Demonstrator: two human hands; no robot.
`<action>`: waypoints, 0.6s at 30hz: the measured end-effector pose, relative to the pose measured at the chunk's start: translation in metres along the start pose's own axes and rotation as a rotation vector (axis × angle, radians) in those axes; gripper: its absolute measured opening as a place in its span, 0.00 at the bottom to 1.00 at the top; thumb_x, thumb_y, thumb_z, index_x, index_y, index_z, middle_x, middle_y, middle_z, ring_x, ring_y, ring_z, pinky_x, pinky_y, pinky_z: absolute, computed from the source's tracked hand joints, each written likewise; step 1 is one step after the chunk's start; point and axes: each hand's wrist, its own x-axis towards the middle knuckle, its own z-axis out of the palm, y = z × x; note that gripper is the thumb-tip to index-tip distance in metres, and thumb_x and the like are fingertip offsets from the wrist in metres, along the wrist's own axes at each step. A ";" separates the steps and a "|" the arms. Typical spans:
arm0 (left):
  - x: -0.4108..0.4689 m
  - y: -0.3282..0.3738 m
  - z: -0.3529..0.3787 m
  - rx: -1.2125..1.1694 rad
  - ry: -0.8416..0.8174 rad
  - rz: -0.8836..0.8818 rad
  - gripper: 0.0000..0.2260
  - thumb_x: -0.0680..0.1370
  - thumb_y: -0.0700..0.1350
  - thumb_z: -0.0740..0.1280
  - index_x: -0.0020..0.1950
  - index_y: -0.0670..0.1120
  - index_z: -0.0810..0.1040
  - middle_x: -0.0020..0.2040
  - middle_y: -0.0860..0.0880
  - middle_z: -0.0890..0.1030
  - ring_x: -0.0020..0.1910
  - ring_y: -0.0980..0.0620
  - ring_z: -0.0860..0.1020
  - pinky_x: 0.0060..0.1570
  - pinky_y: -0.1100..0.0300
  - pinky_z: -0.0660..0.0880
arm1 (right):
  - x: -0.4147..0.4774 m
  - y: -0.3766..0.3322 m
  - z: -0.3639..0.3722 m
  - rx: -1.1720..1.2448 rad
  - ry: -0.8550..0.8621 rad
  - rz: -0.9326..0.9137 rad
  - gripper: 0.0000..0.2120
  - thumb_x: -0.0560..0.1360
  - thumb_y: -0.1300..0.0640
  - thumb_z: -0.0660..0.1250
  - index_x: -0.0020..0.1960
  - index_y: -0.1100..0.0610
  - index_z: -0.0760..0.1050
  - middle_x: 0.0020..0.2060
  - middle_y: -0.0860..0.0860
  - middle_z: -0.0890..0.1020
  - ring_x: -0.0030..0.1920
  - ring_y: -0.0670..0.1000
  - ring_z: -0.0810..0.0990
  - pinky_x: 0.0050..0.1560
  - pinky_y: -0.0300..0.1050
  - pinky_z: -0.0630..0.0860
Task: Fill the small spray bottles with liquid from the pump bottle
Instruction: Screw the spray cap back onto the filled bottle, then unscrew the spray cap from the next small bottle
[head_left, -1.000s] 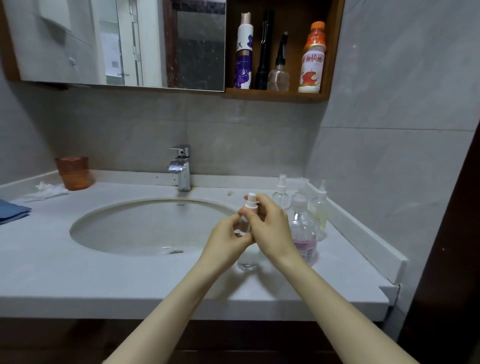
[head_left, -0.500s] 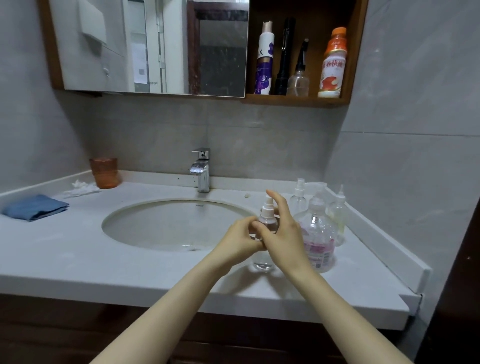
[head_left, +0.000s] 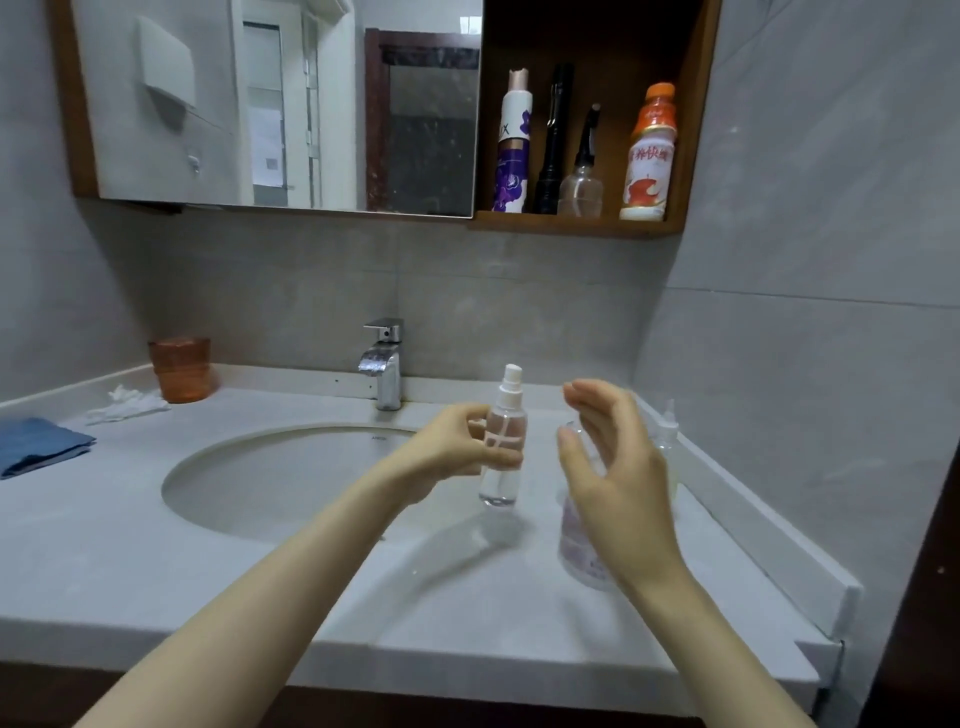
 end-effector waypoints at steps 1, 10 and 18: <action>0.015 0.003 0.002 -0.017 -0.001 -0.011 0.13 0.72 0.35 0.72 0.55 0.45 0.78 0.46 0.48 0.82 0.42 0.57 0.80 0.41 0.67 0.76 | 0.005 -0.002 -0.014 0.007 0.052 -0.022 0.14 0.76 0.67 0.63 0.56 0.51 0.72 0.55 0.45 0.78 0.59 0.40 0.76 0.60 0.31 0.69; 0.086 -0.029 0.029 0.017 0.051 -0.171 0.10 0.72 0.35 0.72 0.48 0.47 0.78 0.44 0.49 0.80 0.41 0.55 0.78 0.39 0.63 0.74 | 0.035 0.027 -0.076 -0.103 0.208 0.070 0.17 0.74 0.72 0.59 0.46 0.50 0.73 0.46 0.44 0.80 0.47 0.39 0.79 0.48 0.25 0.71; 0.116 -0.037 0.041 0.076 0.023 -0.178 0.12 0.73 0.35 0.71 0.56 0.40 0.78 0.54 0.43 0.81 0.49 0.50 0.80 0.41 0.62 0.77 | 0.070 0.066 -0.095 -0.277 0.230 0.212 0.14 0.73 0.71 0.58 0.51 0.56 0.73 0.47 0.47 0.78 0.49 0.49 0.76 0.43 0.28 0.69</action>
